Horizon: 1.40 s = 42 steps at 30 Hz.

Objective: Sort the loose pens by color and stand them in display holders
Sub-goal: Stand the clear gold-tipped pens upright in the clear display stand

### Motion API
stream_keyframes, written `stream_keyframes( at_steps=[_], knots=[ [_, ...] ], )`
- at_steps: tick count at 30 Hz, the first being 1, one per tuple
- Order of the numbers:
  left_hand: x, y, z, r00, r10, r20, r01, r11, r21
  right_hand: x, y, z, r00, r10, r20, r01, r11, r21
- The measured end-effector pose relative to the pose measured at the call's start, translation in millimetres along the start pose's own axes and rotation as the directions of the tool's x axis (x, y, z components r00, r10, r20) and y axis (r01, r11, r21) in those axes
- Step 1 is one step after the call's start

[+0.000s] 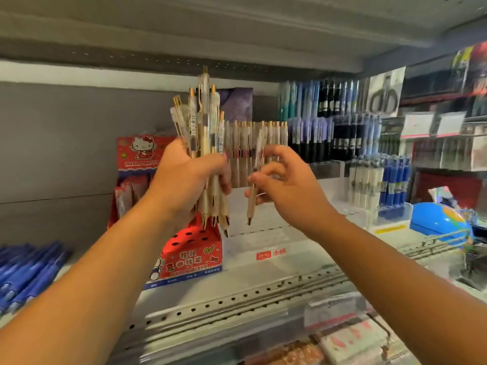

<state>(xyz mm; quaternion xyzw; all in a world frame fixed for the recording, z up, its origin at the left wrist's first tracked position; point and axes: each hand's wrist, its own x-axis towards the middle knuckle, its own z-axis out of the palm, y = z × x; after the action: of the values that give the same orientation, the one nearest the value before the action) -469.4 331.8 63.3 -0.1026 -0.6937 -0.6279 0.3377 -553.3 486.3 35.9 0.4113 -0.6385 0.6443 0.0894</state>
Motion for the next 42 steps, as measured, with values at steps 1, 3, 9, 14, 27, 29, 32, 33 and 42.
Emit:
stream_keyframes(
  at_steps=[1, 3, 9, 14, 27, 29, 32, 33, 42],
  knots=[
    [0, -2, 1, 1.000, 0.015, 0.003, -0.015, 1.000, 0.024, 8, 5, 2, 1.000, -0.030, -0.005, 0.030, 0.999, -0.020],
    [-2, -6, 0, 1.000, 0.019, -0.005, -0.019, 0.998, 0.060, 24, 15, 8, 0.997, -0.083, 0.003, 0.083, 0.995, -0.055],
    [-5, -20, 1, 0.988, -0.001, -0.151, 0.010, 0.998, 0.061, 51, 47, 24, 0.981, -0.182, 0.065, 0.191, 0.964, -0.183],
    [-22, -38, 6, 0.959, -0.045, -0.279, 0.081, 0.990, 0.117, 52, 67, 24, 0.985, -0.135, 0.106, 0.149, 0.980, -0.130],
    [-28, -45, 5, 0.975, -0.041, -0.216, 0.086, 0.975, 0.203, 47, 68, 27, 0.985, -0.125, 0.119, 0.160, 0.919, -0.361],
    [-28, -45, 5, 0.988, -0.038, -0.150, 0.068, 0.979, 0.194, 45, 68, 27, 0.986, -0.116, 0.118, 0.151, 0.921, -0.359],
    [-27, -43, 3, 0.995, -0.037, -0.097, 0.053, 0.984, 0.173, 45, 69, 28, 0.987, -0.111, 0.116, 0.146, 0.921, -0.361],
    [-27, -43, 2, 0.995, -0.033, -0.096, 0.047, 0.986, 0.157, 45, 69, 29, 0.986, -0.115, 0.121, 0.152, 0.916, -0.372],
    [-31, -46, -3, 0.997, 0.005, -0.079, 0.006, 0.990, 0.139, 47, 77, 31, 0.978, -0.133, 0.163, 0.194, 0.870, -0.453]
  ],
)
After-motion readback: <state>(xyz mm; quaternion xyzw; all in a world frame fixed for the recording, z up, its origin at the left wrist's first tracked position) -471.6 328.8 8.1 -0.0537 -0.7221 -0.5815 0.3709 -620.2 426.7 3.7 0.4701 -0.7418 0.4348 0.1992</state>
